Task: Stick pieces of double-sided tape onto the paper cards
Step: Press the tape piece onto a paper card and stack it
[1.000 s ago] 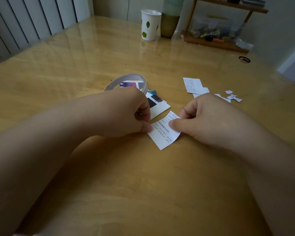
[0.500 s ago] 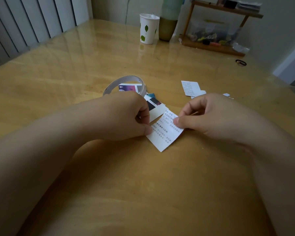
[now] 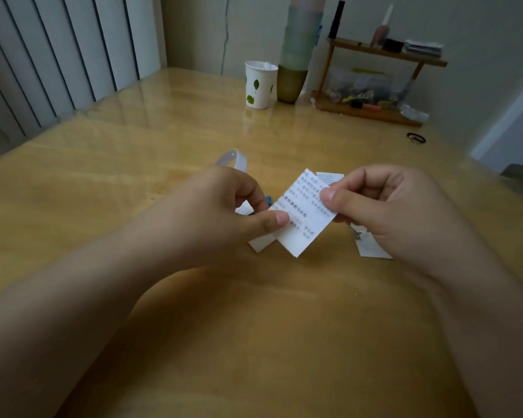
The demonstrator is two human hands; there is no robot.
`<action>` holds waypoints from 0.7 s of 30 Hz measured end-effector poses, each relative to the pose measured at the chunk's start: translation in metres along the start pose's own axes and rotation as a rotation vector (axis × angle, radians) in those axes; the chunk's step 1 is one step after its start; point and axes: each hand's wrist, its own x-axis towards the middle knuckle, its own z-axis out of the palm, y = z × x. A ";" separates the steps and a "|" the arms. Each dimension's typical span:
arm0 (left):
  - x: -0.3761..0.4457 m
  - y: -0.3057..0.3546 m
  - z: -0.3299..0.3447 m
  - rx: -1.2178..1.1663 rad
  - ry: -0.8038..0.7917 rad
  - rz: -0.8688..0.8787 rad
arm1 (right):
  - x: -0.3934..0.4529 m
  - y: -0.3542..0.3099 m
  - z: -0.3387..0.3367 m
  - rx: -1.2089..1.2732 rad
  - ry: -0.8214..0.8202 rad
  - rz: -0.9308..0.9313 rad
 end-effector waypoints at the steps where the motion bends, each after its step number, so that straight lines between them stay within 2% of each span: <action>1: 0.000 0.000 0.000 -0.011 0.014 0.010 | 0.000 0.000 0.000 0.030 0.011 -0.007; 11: -0.002 0.001 0.000 -0.060 0.050 0.071 | 0.000 -0.001 0.004 0.175 0.014 -0.069; 21: -0.003 0.001 -0.001 -0.085 0.056 0.106 | 0.000 -0.002 0.005 0.201 0.026 -0.088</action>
